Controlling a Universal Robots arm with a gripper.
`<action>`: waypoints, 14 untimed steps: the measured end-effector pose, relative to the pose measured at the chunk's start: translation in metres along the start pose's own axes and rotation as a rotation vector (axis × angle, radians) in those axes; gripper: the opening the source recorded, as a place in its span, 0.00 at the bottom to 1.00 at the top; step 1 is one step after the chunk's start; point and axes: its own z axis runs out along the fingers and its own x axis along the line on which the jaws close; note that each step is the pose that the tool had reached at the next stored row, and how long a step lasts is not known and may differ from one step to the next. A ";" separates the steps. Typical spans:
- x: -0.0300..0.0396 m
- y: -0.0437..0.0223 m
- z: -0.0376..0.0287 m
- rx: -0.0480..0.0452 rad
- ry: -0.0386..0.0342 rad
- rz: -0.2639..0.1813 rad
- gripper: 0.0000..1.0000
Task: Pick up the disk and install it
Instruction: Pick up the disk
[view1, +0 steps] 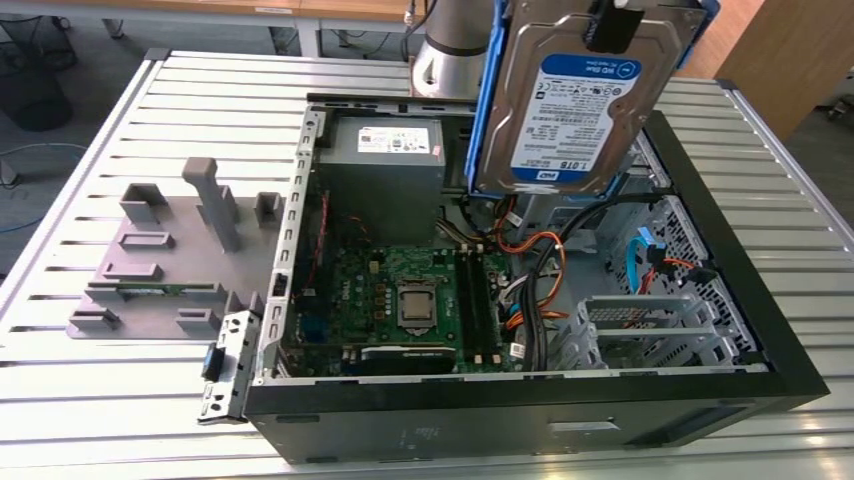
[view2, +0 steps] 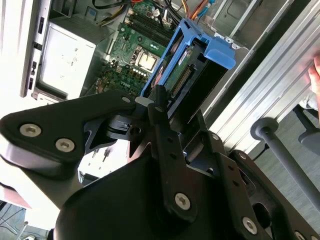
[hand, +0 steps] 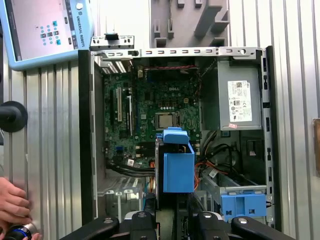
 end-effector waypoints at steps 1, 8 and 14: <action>0.0003 0.0000 0.0000 0.0000 0.0000 0.000 0.35; 0.0042 -0.0003 0.0000 0.0000 0.0002 0.000 0.35; 0.0084 -0.0005 0.0001 0.0001 0.0003 0.000 0.35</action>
